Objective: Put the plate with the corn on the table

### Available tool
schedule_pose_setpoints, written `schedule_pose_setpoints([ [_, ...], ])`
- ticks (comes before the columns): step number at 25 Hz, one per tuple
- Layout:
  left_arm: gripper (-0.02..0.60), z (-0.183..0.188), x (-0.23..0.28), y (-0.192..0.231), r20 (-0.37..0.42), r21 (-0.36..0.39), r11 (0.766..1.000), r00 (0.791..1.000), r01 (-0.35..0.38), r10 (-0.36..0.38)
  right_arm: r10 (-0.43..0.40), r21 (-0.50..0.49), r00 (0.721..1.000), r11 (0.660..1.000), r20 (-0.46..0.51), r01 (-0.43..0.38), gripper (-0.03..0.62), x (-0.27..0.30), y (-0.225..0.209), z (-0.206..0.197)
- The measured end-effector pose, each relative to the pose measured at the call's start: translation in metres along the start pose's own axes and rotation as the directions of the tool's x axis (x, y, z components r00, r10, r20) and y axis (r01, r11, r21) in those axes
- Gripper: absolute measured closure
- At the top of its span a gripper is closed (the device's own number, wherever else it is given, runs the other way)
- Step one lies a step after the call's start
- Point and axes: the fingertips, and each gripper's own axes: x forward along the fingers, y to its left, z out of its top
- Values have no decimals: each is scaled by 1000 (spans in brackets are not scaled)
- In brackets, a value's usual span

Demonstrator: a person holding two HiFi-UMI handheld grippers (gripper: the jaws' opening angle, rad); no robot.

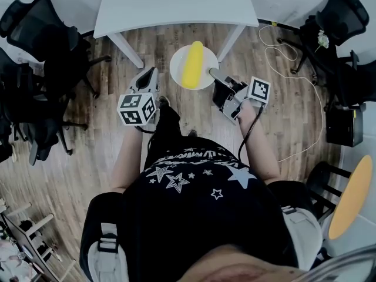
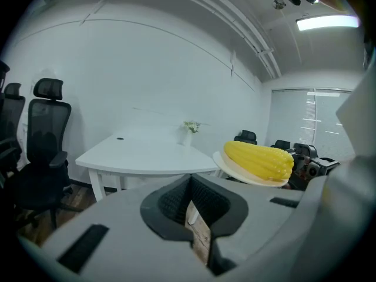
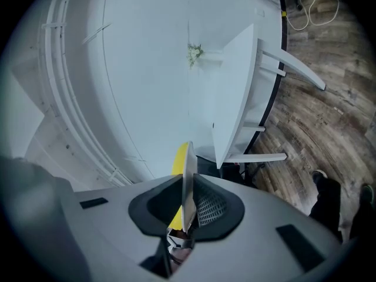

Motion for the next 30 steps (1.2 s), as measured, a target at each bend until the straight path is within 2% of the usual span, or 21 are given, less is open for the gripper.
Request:
schedule_pose_setpoints([
  [6, 575, 5, 36, 19, -11, -13, 999, 999, 37, -37, -14, -14, 999, 1000, 36, 14, 549, 22, -11, 31],
  [11, 575, 26, 84, 50, -7, -15, 998, 998, 61, -61, -5, -24, 999, 1000, 44, 6, 548, 61, -14, 67],
  [19, 575, 70, 171, 125, -25, -12, 997, 996, 82, -83, -9, -22, 999, 1000, 51, 10, 548, 158, -23, 138],
  [25, 575, 101, 198, 165, -15, 2, 996, 996, 92, -92, -10, -15, 998, 1000, 68, 11, 546, 205, -23, 164],
  [30, 575, 117, 236, 215, -29, -21, 993, 993, 115, -115, -21, -11, 995, 1000, 100, 22, 545, 267, -29, 201],
])
